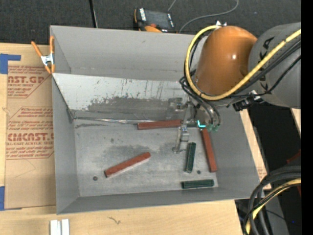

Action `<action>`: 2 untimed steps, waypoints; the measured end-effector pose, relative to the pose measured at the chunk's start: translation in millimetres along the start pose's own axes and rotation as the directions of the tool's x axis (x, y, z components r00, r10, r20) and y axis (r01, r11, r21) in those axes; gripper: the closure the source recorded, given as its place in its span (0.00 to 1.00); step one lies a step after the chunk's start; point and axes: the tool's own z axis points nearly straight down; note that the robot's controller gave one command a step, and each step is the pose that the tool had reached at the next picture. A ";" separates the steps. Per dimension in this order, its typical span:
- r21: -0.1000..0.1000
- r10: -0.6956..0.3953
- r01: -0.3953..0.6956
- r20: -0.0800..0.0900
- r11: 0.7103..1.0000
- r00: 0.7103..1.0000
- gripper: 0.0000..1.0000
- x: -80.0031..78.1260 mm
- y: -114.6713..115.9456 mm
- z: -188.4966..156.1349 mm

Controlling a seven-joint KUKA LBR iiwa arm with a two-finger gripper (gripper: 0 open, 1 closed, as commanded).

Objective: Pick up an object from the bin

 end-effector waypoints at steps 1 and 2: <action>-0.002 0.159 -0.159 0.007 0.987 0.987 0.00 -43.7 -24.1 158.5; 0.000 0.175 -0.175 0.009 0.985 0.985 0.00 -44.0 -58.1 154.7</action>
Offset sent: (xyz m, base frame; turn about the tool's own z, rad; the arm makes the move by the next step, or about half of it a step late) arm 0.0423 -0.0251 -0.1550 0.1599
